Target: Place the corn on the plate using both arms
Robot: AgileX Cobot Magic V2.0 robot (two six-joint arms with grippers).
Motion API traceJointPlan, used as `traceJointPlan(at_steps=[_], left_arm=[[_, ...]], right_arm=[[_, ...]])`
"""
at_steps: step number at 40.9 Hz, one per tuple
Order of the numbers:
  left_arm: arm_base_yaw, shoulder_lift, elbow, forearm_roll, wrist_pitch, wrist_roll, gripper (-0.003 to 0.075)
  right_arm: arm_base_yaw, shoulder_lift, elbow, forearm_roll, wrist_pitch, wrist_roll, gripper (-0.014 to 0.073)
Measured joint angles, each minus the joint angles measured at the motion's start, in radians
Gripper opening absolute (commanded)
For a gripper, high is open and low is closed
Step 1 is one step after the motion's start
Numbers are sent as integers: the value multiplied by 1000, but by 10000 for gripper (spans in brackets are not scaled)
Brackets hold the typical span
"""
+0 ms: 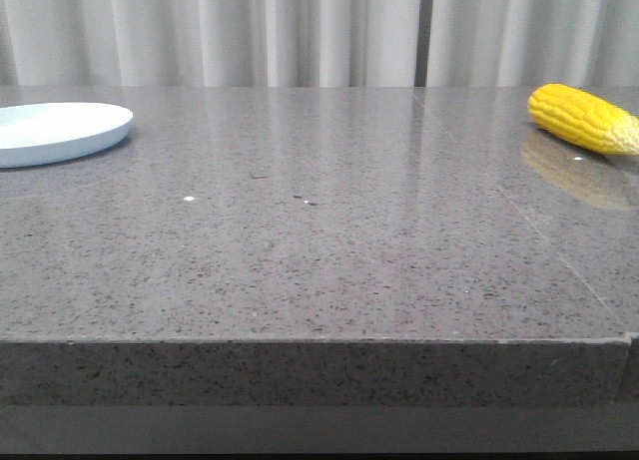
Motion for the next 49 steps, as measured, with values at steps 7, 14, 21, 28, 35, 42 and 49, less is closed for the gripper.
traceJointPlan(at_steps=[7,14,21,28,35,42,49], left_arm=[[0,0,0,0,0,0,-20],[0,0,0,0,0,0,-20],[0,0,0,0,-2,0,-20],[0,0,0,0,-132,0,-20],[0,0,-108,32,-143,0,-20],[0,62,-350,84,-34,0,-20],[0,204,-577,89,133,0,-20]], right_arm=[[0,0,0,0,0,0,-87],[0,0,0,0,0,0,-87],[0,0,0,0,0,0,-87],[0,0,-58,0,2,0,-87],[0,21,-238,0,82,0,-87],[0,165,-469,-6,195,0,-87],[0,343,-663,-8,344,0,-87]])
